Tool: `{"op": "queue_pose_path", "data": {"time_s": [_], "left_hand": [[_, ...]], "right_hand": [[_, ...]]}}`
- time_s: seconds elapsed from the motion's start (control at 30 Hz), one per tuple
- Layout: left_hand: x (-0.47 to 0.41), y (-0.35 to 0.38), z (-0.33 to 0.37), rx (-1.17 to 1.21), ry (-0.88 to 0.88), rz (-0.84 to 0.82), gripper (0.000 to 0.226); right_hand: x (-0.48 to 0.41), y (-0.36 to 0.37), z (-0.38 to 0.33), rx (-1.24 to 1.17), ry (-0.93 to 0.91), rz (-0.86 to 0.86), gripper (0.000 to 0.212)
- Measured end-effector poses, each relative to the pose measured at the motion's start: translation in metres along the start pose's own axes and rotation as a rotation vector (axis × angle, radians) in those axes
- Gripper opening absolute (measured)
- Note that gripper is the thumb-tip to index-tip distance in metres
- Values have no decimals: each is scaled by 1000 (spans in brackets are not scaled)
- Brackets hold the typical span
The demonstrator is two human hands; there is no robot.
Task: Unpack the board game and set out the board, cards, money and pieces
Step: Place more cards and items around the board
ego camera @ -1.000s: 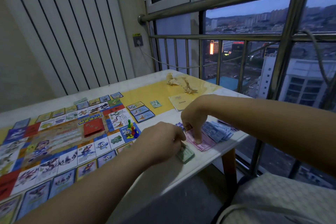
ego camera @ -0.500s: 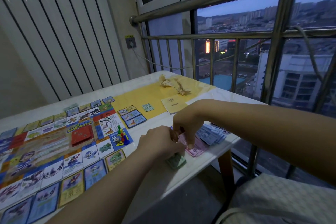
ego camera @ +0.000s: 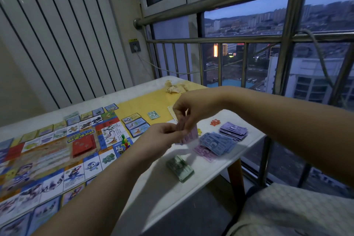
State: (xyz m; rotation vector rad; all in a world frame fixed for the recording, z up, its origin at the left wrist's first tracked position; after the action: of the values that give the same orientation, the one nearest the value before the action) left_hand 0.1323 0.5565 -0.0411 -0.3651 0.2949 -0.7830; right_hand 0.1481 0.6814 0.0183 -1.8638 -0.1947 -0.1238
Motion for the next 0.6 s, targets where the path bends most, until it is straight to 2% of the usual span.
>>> {"op": "queue_pose_path", "data": {"time_s": [0.1,0.27,0.43,0.6], "left_hand": [[4,-2,4,169,19,54,10],[11,1,12,318,69,2,14],[30,-11,19,602,-27,-7,16],[54,-16,25,710,-48,-200,34]], "right_hand": [[5,-9,-3,-119,6,38,22],[15,-12,-19,-161,7,118,22],[26,-8,-44,-289,-18,151,27],[36,5,-63,-430,-46,38,17]]}}
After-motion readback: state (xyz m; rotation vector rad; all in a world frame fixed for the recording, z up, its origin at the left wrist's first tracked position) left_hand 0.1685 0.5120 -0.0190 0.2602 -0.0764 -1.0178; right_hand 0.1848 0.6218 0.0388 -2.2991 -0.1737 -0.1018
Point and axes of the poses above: each hand's wrist, its own x-axis away from the middle knuckle, its own y-axis out of the palm, z = x × y, the point moved 4 cm from there along -x, towards the middle knuckle, and after that the axes turned 12 degrees about y, right-handed, at the moved point
